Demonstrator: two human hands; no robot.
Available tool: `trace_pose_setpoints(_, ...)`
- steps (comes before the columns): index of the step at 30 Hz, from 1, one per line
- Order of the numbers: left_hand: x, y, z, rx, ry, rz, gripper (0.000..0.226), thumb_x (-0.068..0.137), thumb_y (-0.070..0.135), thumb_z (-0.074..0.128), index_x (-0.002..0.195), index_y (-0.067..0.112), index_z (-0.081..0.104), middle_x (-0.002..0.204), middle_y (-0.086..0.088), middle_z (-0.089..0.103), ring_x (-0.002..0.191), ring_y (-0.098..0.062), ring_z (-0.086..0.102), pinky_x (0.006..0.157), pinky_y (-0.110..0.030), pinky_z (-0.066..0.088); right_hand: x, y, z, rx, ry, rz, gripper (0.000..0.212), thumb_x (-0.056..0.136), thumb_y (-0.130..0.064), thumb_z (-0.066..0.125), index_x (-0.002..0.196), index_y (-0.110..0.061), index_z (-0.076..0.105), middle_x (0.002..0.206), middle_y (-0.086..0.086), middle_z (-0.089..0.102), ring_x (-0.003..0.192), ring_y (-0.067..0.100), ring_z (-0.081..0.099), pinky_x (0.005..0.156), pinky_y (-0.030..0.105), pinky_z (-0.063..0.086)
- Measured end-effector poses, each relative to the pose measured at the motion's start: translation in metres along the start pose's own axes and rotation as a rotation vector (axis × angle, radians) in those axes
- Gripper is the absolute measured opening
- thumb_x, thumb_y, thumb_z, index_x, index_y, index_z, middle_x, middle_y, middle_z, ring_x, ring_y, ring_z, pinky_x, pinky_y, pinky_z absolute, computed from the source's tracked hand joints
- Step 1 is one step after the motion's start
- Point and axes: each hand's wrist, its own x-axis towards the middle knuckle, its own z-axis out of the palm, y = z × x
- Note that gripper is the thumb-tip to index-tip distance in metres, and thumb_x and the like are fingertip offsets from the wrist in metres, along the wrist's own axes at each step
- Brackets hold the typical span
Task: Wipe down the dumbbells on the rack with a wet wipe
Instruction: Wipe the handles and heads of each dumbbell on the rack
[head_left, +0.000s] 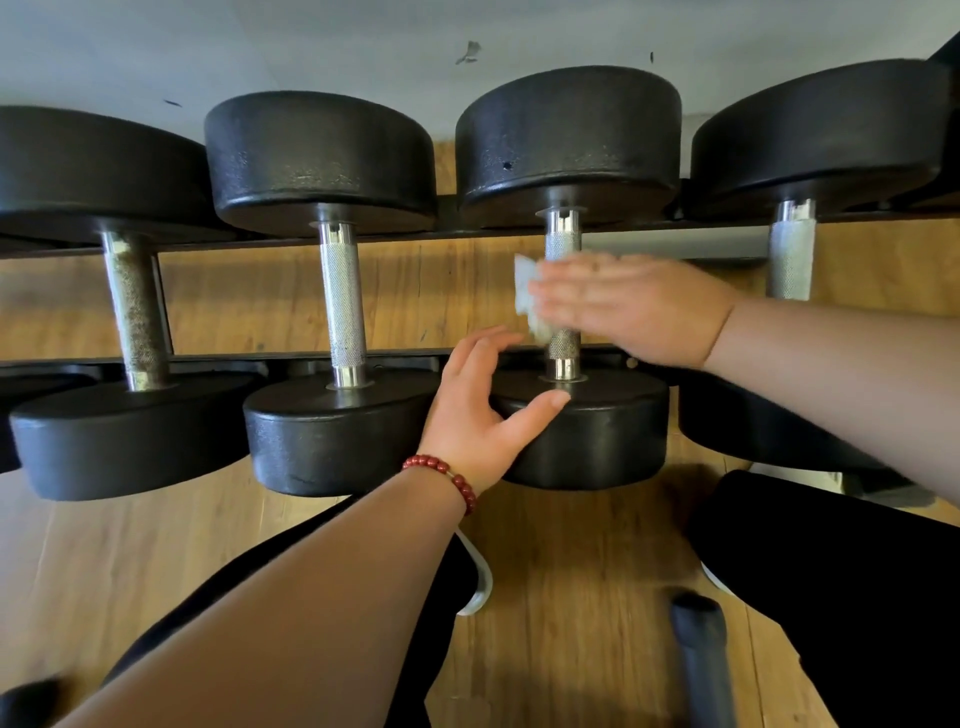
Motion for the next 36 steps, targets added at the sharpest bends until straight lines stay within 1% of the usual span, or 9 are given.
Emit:
trace_pose_setpoints(3, -0.001, -0.001, 0.003, -0.062, 0.056, -0.039, 0.067, 0.077, 0.063, 0.053, 0.133, 0.027, 0.048, 0.132, 0.013, 0.048, 0.124, 0.004, 0.042, 0.097, -0.006, 0.033, -0.006, -0.006, -0.005, 0.042, -0.098, -0.109, 0.043, 0.087, 0.001, 0.057, 0.129, -0.005, 0.060, 0.137, 0.015, 0.056, 0.128, 0.028, 0.051, 0.104, 0.050, 0.044)
trace_pose_setpoints(5, 0.000, -0.001, 0.003, -0.091, 0.075, -0.087, 0.056, 0.085, 0.054, 0.056, 0.135, 0.028, 0.047, 0.134, 0.014, 0.047, 0.121, 0.006, 0.042, 0.087, 0.002, 0.032, -0.002, 0.004, -0.007, 0.004, -0.048, -0.008, 0.040, 0.091, -0.005, 0.043, 0.126, -0.004, 0.062, 0.135, 0.016, 0.057, 0.129, 0.028, 0.050, 0.108, 0.043, 0.039)
trace_pose_setpoints(8, 0.000, -0.002, 0.005, -0.095, 0.094, -0.093, 0.056, 0.086, 0.050, 0.050, 0.137, 0.028, 0.045, 0.135, 0.015, 0.045, 0.123, 0.005, 0.041, 0.085, 0.000, 0.032, 0.005, 0.002, -0.001, -0.027, 0.032, 0.160, 0.042, 0.090, -0.003, 0.039, 0.126, 0.000, 0.061, 0.136, 0.019, 0.056, 0.131, 0.034, 0.048, 0.110, 0.047, 0.037)
trace_pose_setpoints(14, 0.000, -0.001, 0.005, -0.107, 0.098, -0.085, 0.046, 0.086, 0.048, 0.048, 0.130, 0.037, 0.042, 0.130, 0.020, 0.043, 0.117, 0.014, 0.041, 0.090, -0.004, 0.030, -0.002, -0.005, -0.003, 0.037, -0.046, -0.036, 0.042, 0.090, -0.006, 0.039, 0.124, -0.003, 0.063, 0.134, 0.015, 0.058, 0.127, 0.028, 0.051, 0.106, 0.050, 0.037)
trace_pose_setpoints(17, 0.000, -0.002, 0.005, -0.098, 0.100, -0.087, 0.053, 0.086, 0.049, 0.047, 0.136, 0.031, 0.044, 0.132, 0.020, 0.042, 0.115, 0.018, 0.039, 0.085, 0.002, 0.029, 0.004, -0.001, -0.004, 0.049, 0.080, 0.121, 0.036, 0.091, -0.009, 0.045, 0.117, -0.002, 0.067, 0.132, 0.017, 0.059, 0.128, 0.028, 0.050, 0.106, 0.046, 0.040)
trace_pose_setpoints(21, 0.000, -0.001, 0.005, -0.089, 0.096, -0.084, 0.055, 0.086, 0.049, 0.046, 0.137, 0.029, 0.043, 0.133, 0.020, 0.042, 0.114, 0.019, 0.037, 0.084, 0.003, 0.028, 0.015, -0.033, 0.002, 0.178, 0.229, 0.451, 0.034, 0.092, -0.034, 0.053, 0.092, -0.009, 0.077, 0.123, 0.011, 0.067, 0.127, 0.024, 0.053, 0.103, 0.039, 0.046)
trace_pose_setpoints(25, 0.000, -0.001, 0.005, -0.093, 0.095, -0.081, 0.054, 0.086, 0.048, 0.046, 0.136, 0.029, 0.045, 0.133, 0.018, 0.043, 0.114, 0.019, 0.038, 0.082, 0.006, 0.030, 0.027, -0.042, 0.000, 0.172, 0.433, 0.738, 0.029, 0.084, -0.033, 0.065, 0.071, -0.008, 0.068, 0.101, 0.010, 0.062, 0.103, 0.025, 0.056, 0.085, 0.029, 0.045)
trace_pose_setpoints(30, 0.000, -0.001, 0.004, -0.092, 0.092, -0.083, 0.054, 0.086, 0.049, 0.046, 0.136, 0.031, 0.044, 0.130, 0.021, 0.041, 0.112, 0.020, 0.038, 0.081, 0.001, 0.031, 0.037, -0.049, -0.008, 0.302, 0.265, 1.227, 0.037, 0.085, -0.047, 0.068, 0.097, -0.016, 0.052, 0.096, -0.004, 0.051, 0.082, 0.012, 0.050, 0.055, 0.014, 0.030)
trace_pose_setpoints(36, -0.001, 0.001, 0.005, -0.084, 0.094, -0.082, 0.053, 0.085, 0.048, 0.045, 0.135, 0.031, 0.044, 0.130, 0.021, 0.042, 0.111, 0.019, 0.038, 0.078, 0.005, 0.031, 0.062, -0.053, 0.004, 0.575, 0.126, 1.408, 0.047, 0.098, -0.045, 0.050, 0.126, -0.007, 0.049, 0.107, 0.003, 0.055, 0.088, 0.015, 0.050, 0.052, 0.018, 0.030)
